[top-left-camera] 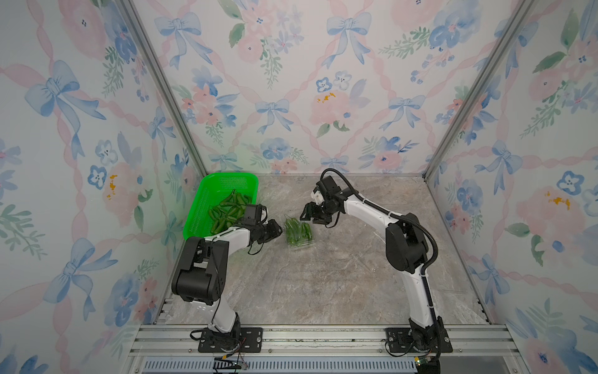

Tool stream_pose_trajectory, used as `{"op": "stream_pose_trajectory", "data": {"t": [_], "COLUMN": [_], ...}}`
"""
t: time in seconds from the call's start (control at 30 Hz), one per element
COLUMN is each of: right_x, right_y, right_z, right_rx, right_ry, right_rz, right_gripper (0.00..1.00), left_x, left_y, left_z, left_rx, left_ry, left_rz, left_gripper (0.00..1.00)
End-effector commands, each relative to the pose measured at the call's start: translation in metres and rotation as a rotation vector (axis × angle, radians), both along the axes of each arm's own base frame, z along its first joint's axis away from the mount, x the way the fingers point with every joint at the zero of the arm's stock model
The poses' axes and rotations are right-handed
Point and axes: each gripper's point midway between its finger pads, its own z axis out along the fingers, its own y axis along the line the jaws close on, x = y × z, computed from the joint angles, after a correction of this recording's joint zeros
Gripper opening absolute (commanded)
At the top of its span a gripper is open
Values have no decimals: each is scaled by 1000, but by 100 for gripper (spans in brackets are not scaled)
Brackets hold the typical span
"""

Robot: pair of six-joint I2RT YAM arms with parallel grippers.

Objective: Take small green peppers out of containers
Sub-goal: Open the packing box at the center of the board.

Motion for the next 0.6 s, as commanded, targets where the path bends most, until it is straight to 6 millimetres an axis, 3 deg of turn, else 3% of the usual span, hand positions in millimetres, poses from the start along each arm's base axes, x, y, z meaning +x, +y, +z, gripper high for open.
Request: {"op": "stream_pose_trajectory", "data": {"t": [0.0,0.2,0.57], "right_x": [2,4,2], "right_y": [1,-1,-5], "right_z": [2,5,2], "right_rx": [21,24,22], "right_ry": [1,-2,10], "right_rz": [1,-5,-5], "right_gripper": [65,65,68], "left_x": [5,4,6], "left_y": [-2,11,11], "left_z": [19,18,21], "left_rx": [-24,-10,-22], "left_ry": [-51,-46,-49], "left_rz": [4,33,42], "left_gripper": [34,37,40]}}
